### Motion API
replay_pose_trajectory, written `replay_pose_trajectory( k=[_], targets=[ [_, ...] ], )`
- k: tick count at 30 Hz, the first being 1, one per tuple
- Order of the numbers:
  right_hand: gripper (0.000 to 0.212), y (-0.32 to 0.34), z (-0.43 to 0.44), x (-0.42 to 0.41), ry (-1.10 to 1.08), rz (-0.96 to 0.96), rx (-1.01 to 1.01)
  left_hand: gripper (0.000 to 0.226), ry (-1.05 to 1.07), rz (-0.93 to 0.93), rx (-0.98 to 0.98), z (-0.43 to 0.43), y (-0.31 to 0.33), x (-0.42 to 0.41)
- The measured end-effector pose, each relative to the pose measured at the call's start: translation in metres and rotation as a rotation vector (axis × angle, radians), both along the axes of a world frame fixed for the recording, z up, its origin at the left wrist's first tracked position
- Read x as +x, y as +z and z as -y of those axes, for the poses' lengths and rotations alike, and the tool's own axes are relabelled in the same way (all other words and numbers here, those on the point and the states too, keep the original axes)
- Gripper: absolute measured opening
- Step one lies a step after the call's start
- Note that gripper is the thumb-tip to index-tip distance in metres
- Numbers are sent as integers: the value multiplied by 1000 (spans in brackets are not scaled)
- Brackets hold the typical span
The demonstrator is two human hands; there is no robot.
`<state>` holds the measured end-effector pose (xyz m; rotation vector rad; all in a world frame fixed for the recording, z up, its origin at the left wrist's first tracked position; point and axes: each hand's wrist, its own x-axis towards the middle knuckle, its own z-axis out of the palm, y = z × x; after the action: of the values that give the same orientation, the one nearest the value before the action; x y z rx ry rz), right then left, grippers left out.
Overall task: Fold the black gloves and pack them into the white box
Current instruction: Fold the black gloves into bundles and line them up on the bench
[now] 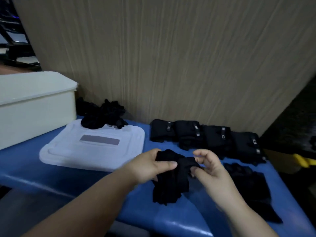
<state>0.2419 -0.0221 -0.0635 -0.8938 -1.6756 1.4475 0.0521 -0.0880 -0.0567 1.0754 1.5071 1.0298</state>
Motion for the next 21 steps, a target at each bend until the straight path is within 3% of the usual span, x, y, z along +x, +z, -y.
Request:
replay_pose_trajectory(
  k=[6, 11, 16, 21],
  targets=[
    [23, -2, -2, 18, 84, -115, -280, 30, 139, 124, 73, -16, -8, 31],
    [49, -10, -7, 25, 100, -134, -204, 24, 200, 125, 196, -20, -10, 47],
    [26, -16, -16, 34, 59, -141, -173, 17, 287, 38, 263, -26, -11, 54],
    [25, -14, -18, 40, 58, -153, -164, 22, 391, 74, 319, -31, -12, 60]
  ],
)
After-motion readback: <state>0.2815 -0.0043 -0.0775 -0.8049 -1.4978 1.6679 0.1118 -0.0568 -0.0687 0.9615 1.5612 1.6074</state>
